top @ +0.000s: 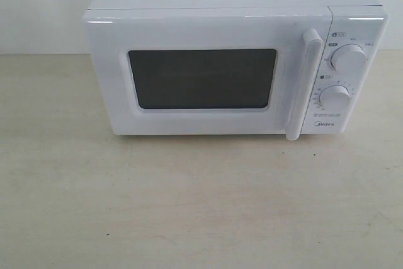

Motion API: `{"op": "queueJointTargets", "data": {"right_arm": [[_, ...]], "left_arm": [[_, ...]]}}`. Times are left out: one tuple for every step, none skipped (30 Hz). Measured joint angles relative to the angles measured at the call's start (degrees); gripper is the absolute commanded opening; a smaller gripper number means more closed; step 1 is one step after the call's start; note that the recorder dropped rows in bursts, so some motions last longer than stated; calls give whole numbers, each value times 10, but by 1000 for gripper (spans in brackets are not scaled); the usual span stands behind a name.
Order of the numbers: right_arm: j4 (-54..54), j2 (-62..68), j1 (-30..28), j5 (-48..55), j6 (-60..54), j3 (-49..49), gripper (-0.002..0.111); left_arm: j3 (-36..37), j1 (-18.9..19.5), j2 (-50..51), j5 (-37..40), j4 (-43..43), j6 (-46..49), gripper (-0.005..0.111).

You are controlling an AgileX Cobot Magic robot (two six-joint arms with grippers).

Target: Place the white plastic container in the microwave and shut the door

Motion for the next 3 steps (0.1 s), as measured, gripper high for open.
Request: {"op": "queueJointTargets", "data": {"right_arm": [[0,0,0,0,0,0,0],[0,0,0,0,0,0,0],[0,0,0,0,0,0,0]], "left_arm": [[0,0,0,0,0,0,4],[0,0,0,0,0,0,4],[0,0,0,0,0,0,4]]}}
